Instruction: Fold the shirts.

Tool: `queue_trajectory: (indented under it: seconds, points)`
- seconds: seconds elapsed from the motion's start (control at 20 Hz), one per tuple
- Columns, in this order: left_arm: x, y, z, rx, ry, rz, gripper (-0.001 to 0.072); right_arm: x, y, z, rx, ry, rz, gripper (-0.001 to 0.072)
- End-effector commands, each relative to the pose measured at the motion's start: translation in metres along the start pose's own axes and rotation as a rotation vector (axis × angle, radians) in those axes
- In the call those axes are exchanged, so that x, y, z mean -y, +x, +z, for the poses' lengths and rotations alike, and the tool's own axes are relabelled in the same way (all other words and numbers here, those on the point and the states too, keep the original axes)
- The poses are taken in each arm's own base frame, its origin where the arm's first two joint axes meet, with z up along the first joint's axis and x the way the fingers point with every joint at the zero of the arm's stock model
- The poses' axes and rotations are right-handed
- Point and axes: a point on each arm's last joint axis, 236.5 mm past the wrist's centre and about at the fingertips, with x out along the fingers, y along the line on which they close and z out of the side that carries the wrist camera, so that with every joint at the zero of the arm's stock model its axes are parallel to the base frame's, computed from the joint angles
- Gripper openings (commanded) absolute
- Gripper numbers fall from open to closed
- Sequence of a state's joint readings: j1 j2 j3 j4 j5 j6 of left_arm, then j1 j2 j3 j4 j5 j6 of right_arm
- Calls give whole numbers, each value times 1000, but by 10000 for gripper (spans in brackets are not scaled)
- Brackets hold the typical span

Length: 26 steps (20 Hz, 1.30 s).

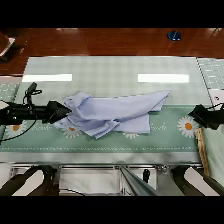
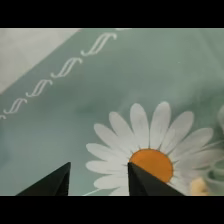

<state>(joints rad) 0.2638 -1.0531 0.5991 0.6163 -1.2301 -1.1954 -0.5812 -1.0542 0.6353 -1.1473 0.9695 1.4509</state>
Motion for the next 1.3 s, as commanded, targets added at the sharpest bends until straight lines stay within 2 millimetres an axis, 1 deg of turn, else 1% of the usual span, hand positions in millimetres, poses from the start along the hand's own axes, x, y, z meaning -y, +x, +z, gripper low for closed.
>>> queue_trajectory:
  seconds: [0.0,0.15,0.25,0.35,0.45,0.55,0.7,0.8,0.85,0.9,1.0,1.05,1.1,1.15,1.2,1.25]
  points:
    - [-8,16,-1,17,-23,0,507,-8,10,-16,-8,25,74,411]
    - [-30,15,8,38,-41,78,507,-10,10,-18,-15,18,81,407]
    - [-39,14,7,24,-53,105,507,-10,10,-18,-16,16,80,407]
    - [-49,17,0,-15,-56,135,507,-10,10,-18,-16,17,82,407]
    - [-61,19,-13,-83,-60,165,507,-10,10,-19,-21,17,84,407]
    - [-68,23,-16,-104,-75,176,507,-11,10,-20,-27,15,86,407]
    - [-66,30,0,-47,-108,146,507,-11,10,-22,-33,15,87,407]
    - [-56,40,11,-6,-96,100,507,-12,10,-23,-39,14,88,407]
    - [-49,47,14,0,-88,75,507,-12,10,-23,-40,13,89,407]
    - [-42,58,11,-14,-70,52,507,-12,10,-23,-40,10,89,407]
    - [-38,78,-1,-88,-47,43,505,-11,11,-23,-41,10,88,407]
    - [-37,85,-7,-126,-42,41,440,-11,12,-24,-46,12,88,407]
    - [-34,89,-8,-156,-19,29,153,-10,14,-25,-55,17,89,407]
    - [-29,88,-7,-172,1,13,21,-10,16,-27,-67,20,90,407]
    - [-23,85,-4,-175,15,-1,20,-12,19,-29,-83,20,104,407]
    - [-15,81,2,-174,30,-17,20,-18,23,-30,-91,20,137,407]
